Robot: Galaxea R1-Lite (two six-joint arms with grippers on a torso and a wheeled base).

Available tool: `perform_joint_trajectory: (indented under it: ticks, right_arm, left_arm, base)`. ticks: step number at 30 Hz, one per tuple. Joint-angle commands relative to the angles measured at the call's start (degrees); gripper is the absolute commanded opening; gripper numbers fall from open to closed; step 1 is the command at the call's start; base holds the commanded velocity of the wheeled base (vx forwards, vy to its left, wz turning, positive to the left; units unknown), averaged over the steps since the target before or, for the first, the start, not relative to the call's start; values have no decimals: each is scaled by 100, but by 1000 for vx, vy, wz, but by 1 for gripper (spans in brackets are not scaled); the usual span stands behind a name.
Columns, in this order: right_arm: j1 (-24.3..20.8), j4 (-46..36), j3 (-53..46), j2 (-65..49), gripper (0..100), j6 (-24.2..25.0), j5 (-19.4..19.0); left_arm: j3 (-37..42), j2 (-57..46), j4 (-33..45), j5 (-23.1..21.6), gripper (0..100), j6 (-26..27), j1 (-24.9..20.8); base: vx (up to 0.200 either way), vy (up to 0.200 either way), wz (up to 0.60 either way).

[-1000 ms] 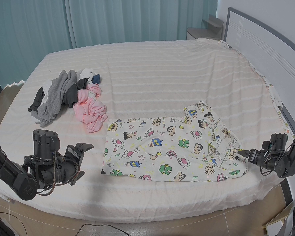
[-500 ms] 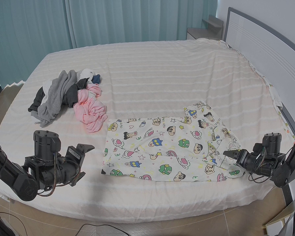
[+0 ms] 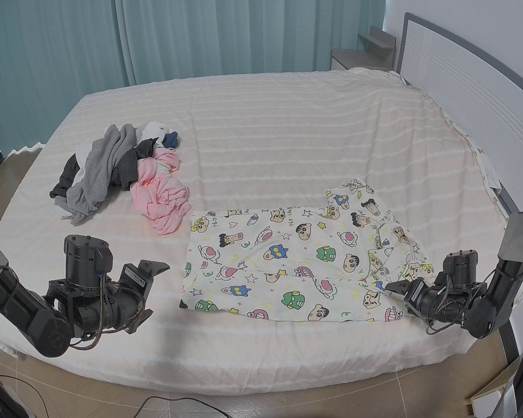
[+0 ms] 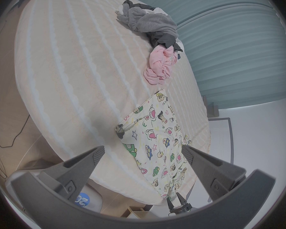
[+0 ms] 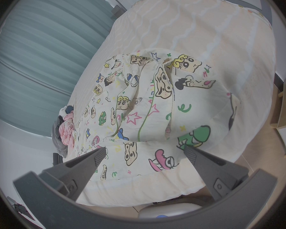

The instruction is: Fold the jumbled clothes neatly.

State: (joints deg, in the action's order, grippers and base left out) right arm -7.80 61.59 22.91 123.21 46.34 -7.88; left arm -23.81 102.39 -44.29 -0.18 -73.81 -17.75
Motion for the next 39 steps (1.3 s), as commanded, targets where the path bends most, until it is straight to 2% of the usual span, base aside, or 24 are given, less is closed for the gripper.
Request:
perform_joint_trajectory:
  ticks: [1,12,19,26,35,36,39]
  right_arm:
    - [-20,2,162,98,100,69,5]
    - [-55,11,267,63,100,130,14]
    - [-134,11,364,159,100,139,120]
    - [-99,-6,698,362,100,121,383]
    - [-134,29,759,458,100,95,410]
    - [-134,29,777,458,0,95,418]
    - [-143,29,812,546,0,77,515]
  left_arm:
    - [8,62,-10,1,100,-1,0]
    - [8,79,-10,9,100,-1,0]
    - [-1,185,-10,18,100,-1,-71]
    - [-1,185,-10,27,100,-1,-71]
    - [-1,194,-10,27,100,-1,-62]
    - [-1,194,-10,27,100,-1,-62]
    - [-1,194,-10,27,100,-1,-62]
  base:
    - [0,0,0]
    - [0,0,0]
    - [0,0,0]
    - [0,0,0]
    - [0,0,0]
    - [0,0,0]
    - [0,0,0]
